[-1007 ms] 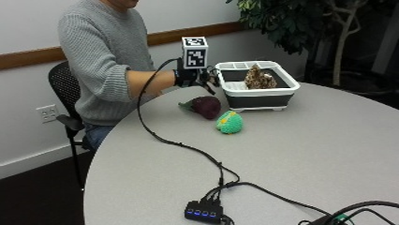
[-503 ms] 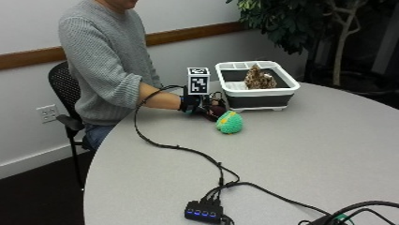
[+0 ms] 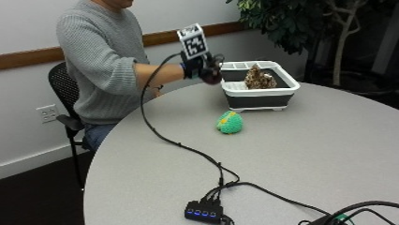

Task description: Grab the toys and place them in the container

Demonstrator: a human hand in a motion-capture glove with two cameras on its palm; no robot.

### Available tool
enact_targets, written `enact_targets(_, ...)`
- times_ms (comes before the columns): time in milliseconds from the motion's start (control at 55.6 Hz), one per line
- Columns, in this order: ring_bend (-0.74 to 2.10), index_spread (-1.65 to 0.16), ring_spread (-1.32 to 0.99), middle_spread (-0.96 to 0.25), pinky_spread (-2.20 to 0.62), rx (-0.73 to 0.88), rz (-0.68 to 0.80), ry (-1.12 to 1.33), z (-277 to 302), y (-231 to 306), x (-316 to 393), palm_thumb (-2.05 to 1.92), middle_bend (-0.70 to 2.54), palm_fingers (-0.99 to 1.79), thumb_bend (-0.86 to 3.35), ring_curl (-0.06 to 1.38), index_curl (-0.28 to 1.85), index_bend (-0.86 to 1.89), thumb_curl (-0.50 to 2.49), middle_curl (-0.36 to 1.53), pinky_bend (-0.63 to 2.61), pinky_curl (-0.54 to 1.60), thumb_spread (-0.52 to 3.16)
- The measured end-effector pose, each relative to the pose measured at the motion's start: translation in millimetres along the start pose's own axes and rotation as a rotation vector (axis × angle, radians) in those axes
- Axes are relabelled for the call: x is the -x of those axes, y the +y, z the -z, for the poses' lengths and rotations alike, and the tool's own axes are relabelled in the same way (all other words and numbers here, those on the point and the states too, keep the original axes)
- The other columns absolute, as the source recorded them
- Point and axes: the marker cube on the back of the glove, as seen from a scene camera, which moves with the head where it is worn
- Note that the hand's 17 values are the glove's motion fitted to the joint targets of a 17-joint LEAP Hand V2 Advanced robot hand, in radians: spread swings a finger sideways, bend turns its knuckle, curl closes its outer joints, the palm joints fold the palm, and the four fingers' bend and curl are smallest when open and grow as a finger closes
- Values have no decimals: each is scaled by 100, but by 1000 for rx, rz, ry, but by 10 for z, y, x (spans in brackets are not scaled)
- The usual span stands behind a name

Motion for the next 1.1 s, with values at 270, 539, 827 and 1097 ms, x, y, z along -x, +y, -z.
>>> enact_targets(270, 83, -39, -64, -28, -39, -140, -70, -72, 794, -965, 107, 58, 76, 72, 21, 54, 85, 81, 91, 69, 84, 41, 86)
enact_targets(539, 62, -40, -49, -30, -20, 71, -173, -106, -73, -1414, 195, 49, 62, 9, 19, 57, 90, 71, 100, 70, 101, 49, 92)
enact_targets(827, 37, -45, -31, -26, -1, 213, -170, -162, -179, -1368, 112, 20, 28, -23, 6, 47, 81, 54, 88, 55, 112, 45, 119)
enact_targets(1097, 11, -37, -8, -13, 9, 209, -164, -147, -102, -1121, -140, -8, 9, -32, -7, 32, 54, 13, 55, 38, 102, 40, 119)
